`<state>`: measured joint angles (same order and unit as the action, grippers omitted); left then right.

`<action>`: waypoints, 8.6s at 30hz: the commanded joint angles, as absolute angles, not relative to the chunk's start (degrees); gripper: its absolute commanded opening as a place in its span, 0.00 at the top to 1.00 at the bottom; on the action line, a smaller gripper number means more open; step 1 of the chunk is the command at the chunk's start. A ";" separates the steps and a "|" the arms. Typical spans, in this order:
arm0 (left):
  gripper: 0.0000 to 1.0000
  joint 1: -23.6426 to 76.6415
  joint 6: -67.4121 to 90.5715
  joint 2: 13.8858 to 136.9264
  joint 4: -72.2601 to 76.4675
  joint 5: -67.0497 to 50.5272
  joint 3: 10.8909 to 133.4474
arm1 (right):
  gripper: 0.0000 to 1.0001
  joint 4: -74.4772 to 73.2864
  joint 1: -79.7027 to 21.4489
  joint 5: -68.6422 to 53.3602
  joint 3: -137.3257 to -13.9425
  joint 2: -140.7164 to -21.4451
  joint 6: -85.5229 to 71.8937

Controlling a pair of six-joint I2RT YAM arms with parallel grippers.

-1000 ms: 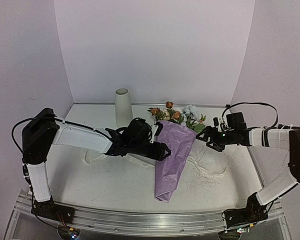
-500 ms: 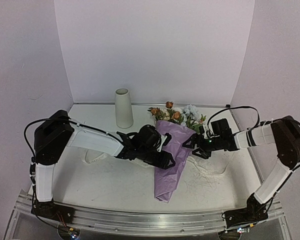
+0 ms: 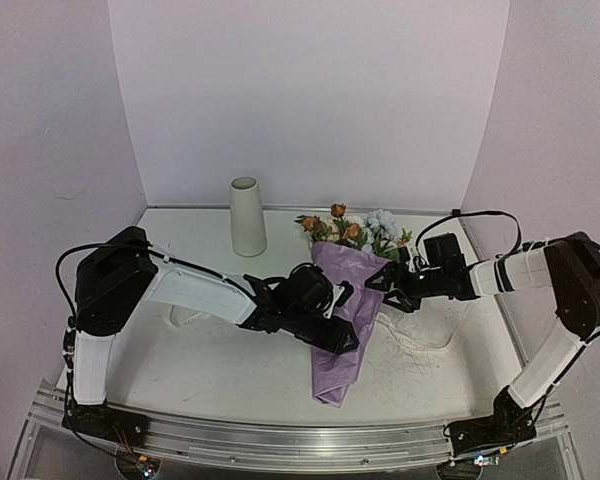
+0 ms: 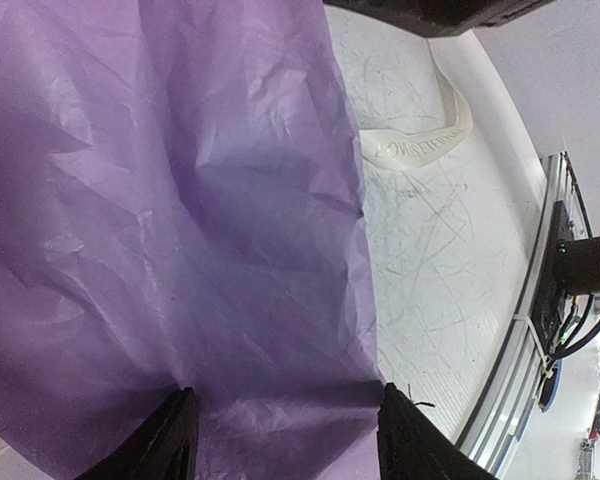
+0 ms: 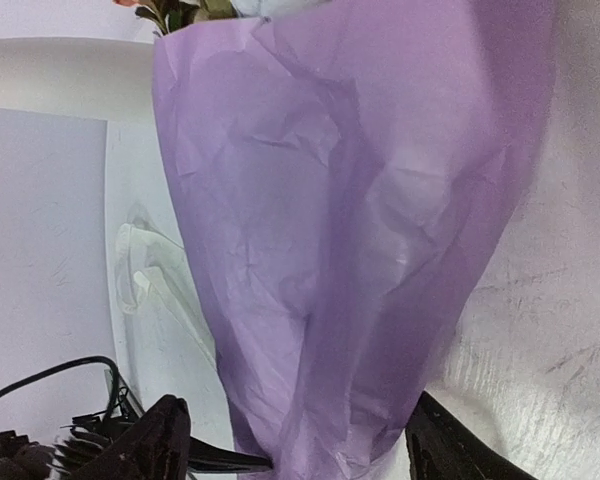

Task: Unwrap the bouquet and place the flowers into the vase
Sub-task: Unfold the wrapping paper at the center of the board.

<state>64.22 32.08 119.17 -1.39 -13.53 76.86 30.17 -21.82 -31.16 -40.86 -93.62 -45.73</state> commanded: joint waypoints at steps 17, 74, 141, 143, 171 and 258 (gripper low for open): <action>0.19 62.58 35.73 109.98 -2.65 -8.62 79.09 | 0.28 30.02 -24.73 -36.48 -42.58 -84.20 -47.56; 0.26 52.51 51.19 77.74 -26.01 32.44 57.74 | 0.16 0.49 -50.15 4.44 -72.80 -102.71 -33.99; 0.28 54.22 38.20 98.25 -11.63 0.34 68.71 | 0.91 -32.44 -66.91 52.59 -76.46 -96.04 -44.51; 0.28 56.38 38.18 101.20 -9.12 -2.18 70.93 | 0.90 -34.86 -66.86 52.06 -73.85 -93.49 -47.57; 0.30 67.73 36.12 119.90 -0.26 -24.71 87.84 | 0.45 -37.04 -66.81 53.82 -62.76 -67.65 -49.97; 1.00 45.05 34.22 121.05 -15.38 1.86 86.60 | 1.00 7.03 -28.33 -3.40 -47.51 -90.66 -28.81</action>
<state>47.62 34.43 118.60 -16.15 0.25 82.49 5.16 -31.19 0.21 -45.92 -86.67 -30.98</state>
